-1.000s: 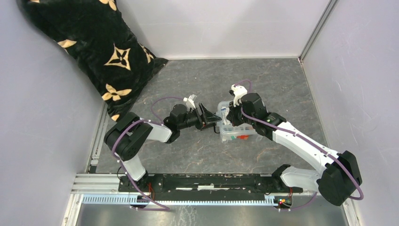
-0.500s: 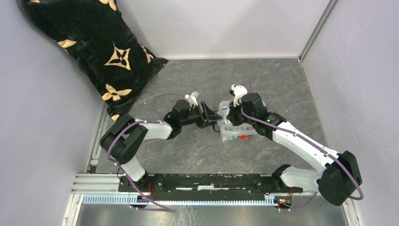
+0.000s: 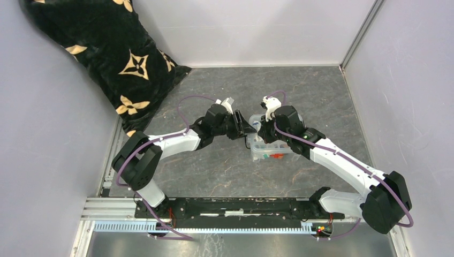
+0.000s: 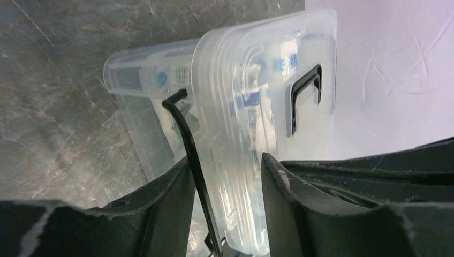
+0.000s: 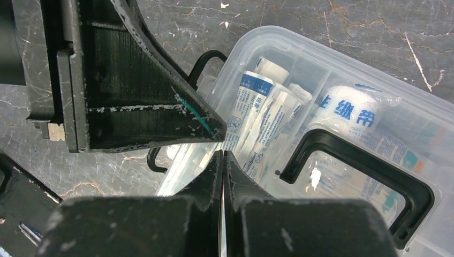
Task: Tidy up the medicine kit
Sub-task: Close the lid of the medicine box, then reset both arms
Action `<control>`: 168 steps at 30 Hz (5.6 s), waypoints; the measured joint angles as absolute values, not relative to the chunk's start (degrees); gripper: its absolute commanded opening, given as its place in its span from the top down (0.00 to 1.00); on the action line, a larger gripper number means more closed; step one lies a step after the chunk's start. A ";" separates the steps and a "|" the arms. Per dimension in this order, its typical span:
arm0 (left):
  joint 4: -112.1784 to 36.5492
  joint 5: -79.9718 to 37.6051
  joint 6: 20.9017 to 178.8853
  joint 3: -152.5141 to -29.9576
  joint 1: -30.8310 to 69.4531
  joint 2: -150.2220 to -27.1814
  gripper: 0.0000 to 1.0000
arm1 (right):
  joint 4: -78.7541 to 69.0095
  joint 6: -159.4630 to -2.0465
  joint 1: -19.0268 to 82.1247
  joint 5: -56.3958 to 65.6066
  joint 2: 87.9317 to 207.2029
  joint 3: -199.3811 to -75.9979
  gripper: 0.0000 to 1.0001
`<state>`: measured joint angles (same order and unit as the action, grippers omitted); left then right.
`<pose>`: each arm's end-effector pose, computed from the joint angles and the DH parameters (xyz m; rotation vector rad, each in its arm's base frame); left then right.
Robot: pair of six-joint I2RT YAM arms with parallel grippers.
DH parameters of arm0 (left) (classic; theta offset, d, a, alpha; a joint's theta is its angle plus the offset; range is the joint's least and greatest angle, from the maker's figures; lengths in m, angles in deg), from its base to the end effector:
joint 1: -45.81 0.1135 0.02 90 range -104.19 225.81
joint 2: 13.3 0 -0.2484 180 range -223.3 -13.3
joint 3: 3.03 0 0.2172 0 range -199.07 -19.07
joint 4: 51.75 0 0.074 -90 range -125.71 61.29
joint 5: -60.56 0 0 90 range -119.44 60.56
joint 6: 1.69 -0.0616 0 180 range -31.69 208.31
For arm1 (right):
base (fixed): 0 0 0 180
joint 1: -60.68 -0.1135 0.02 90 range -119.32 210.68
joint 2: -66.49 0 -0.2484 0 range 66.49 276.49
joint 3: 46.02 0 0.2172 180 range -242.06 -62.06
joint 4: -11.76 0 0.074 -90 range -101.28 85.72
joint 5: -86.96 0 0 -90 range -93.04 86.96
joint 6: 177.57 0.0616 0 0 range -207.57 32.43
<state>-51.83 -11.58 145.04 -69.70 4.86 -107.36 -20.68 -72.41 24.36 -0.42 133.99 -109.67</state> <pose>0.2507 -0.2425 0.2005 -0.0981 2.3195 -1.2987 0.2005 0.1509 0.2482 -0.4404 2.2153 0.5432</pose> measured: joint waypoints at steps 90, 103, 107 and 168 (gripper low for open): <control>-7.18 -47.33 138.11 -95.88 -10.20 -109.91 0.53 | -22.78 -72.43 24.08 -6.30 135.17 -111.55 1.00; -4.49 -46.92 138.11 -96.95 -10.22 -109.91 0.45 | -22.67 -72.43 24.08 -6.08 135.24 -111.55 1.00; -2.15 -46.94 138.09 -97.85 -10.22 -109.91 0.37 | -22.52 -72.43 24.08 -6.06 135.32 -111.55 1.00; 15.23 -86.50 135.10 -79.23 -10.20 -47.21 0.00 | -23.06 -74.99 24.10 -24.64 88.35 -93.52 0.02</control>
